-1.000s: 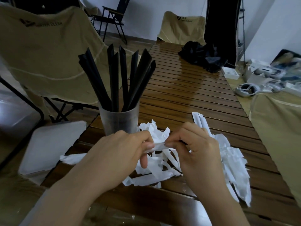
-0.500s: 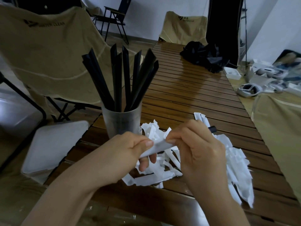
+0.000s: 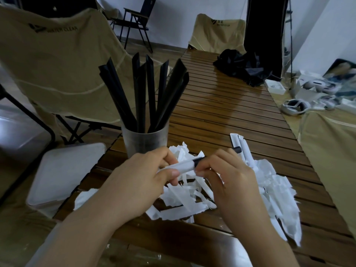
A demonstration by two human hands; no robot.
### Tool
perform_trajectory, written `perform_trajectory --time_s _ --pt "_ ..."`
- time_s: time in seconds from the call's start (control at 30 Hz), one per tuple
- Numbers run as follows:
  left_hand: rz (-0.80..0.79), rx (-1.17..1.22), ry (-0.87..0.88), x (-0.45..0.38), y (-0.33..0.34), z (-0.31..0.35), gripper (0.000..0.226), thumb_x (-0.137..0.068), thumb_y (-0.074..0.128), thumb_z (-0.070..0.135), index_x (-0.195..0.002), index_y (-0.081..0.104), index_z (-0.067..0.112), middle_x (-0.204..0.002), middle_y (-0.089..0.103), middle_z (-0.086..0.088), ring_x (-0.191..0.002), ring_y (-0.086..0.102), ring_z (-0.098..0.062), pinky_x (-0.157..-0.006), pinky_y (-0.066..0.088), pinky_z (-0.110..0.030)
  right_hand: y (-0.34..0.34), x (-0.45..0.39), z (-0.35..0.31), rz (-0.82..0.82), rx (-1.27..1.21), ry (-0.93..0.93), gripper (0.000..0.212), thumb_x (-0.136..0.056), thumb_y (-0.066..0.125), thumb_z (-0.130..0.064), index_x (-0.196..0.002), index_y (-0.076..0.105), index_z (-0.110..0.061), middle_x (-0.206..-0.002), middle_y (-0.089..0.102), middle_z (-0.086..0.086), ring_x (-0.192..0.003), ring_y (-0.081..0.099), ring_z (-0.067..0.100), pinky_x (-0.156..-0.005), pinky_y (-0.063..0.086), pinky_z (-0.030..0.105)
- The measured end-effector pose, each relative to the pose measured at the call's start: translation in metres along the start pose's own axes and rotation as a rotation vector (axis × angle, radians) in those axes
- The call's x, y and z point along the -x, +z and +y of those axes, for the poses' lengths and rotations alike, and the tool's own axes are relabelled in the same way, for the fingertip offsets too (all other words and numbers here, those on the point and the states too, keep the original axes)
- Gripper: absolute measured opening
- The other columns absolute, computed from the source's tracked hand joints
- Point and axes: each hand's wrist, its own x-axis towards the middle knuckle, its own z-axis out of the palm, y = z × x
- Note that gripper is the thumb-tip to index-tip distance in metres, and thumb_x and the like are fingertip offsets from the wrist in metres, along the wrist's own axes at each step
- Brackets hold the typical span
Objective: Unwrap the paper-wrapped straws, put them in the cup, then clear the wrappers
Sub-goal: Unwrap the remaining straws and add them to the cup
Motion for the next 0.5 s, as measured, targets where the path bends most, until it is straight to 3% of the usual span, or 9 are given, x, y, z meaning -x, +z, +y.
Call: perform_trajectory --time_s 0.1,0.2,0.3,0.43,0.5 --pt "0.022 -0.044 -0.006 -0.001 0.001 -0.002 0.015 -0.099 0.041 0.037 -0.089 0.052 0.038 -0.068 0.060 0.031 -0.060 0.055 0.003 -0.061 0.042 -0.020 0.002 0.001 0.004 -0.045 0.015 -0.018 0.014 -0.073 0.061 -0.002 -0.071 0.065 -0.016 -0.075 0.060 -0.006 -0.071 0.052 0.015 -0.063 0.041 0.022" --pt "0.004 -0.052 -0.020 -0.002 0.001 -0.004 0.027 -0.103 0.032 0.034 -0.085 0.053 0.037 -0.061 0.059 0.019 -0.054 0.052 -0.002 -0.058 0.041 -0.020 0.002 0.003 0.008 -0.067 0.019 0.001 0.016 -0.073 0.060 0.000 -0.070 0.064 -0.016 -0.075 0.059 -0.007 -0.071 0.053 0.014 -0.062 0.044 0.023" --pt "-0.035 -0.030 -0.002 -0.002 0.003 -0.005 0.024 -0.102 0.031 0.036 -0.095 0.055 0.036 -0.068 0.059 0.015 -0.054 0.052 0.000 -0.054 0.038 -0.014 0.001 0.004 0.010 -0.066 0.040 0.016 0.016 -0.073 0.062 0.001 -0.070 0.064 -0.016 -0.075 0.060 -0.005 -0.067 0.054 0.016 -0.054 0.049 0.028" --pt "-0.053 0.005 0.044 -0.001 0.005 -0.003 0.010 -0.093 0.046 0.046 -0.101 0.044 0.041 -0.079 0.064 0.019 -0.065 0.059 0.005 -0.052 0.041 -0.011 0.001 0.004 0.011 -0.083 0.066 0.046 0.025 -0.070 0.073 0.008 -0.071 0.065 -0.015 -0.076 0.061 -0.003 -0.065 0.055 0.017 -0.052 0.050 0.029" --pt "-0.044 -0.025 0.055 -0.002 0.004 -0.003 0.006 -0.095 0.047 0.041 -0.100 0.044 0.039 -0.080 0.065 0.021 -0.066 0.057 0.007 -0.053 0.039 -0.011 0.001 0.004 0.011 -0.090 0.078 0.059 0.025 -0.070 0.074 0.008 -0.072 0.065 -0.015 -0.075 0.061 -0.003 -0.065 0.056 0.018 -0.053 0.051 0.031"
